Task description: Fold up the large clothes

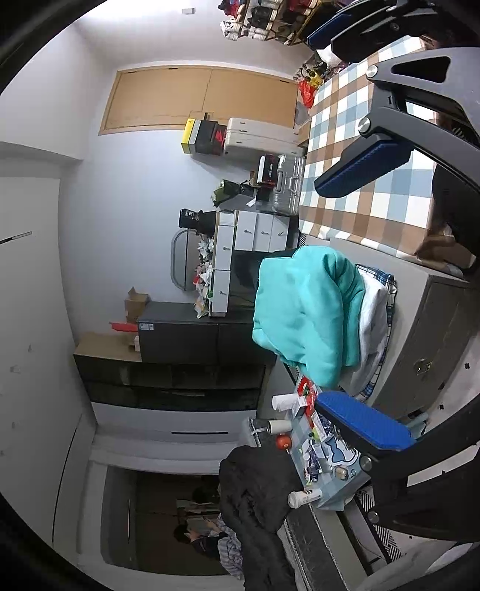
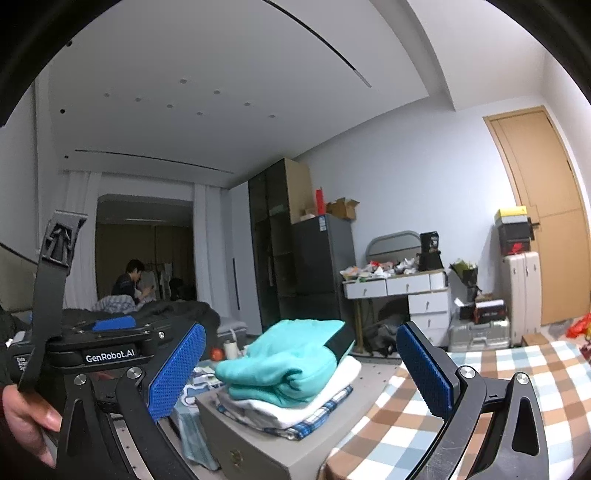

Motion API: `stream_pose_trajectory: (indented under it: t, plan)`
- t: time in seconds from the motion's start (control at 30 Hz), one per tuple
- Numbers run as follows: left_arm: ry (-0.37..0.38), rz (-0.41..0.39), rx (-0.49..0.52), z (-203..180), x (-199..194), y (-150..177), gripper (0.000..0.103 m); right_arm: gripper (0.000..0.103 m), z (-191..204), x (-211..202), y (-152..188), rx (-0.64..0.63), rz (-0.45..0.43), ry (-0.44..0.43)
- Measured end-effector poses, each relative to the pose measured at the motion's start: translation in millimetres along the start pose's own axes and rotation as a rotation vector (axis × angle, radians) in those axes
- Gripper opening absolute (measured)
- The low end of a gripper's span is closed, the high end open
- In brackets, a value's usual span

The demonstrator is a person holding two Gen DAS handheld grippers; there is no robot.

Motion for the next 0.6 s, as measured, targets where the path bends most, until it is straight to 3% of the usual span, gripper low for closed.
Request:
stream_pose_trajectory:
  t: [0.4, 0.6]
  plan:
    - [0.012, 0.019, 0.013, -8.9, -4.5, 1.8, 0.102, 0.103, 13.6, -15.7, -1.8, -0.072, -0.043, 0.033]
    - [0.012, 0.022, 0.027, -11.8, -7.0, 0.0, 0.102, 0.103, 10.8, -16.3, -2.0, -0.05, -0.034, 0.012]
Point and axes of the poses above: each gripper's, at about its wrist camera, not at the fingertips, and x roughly the way its jaws point, z to its left, y to its underside, the point moved 1 cm from there along x, roughly the way its jaws point, and after that the axes turned 12 degrees about z, right-handed, at the moved point
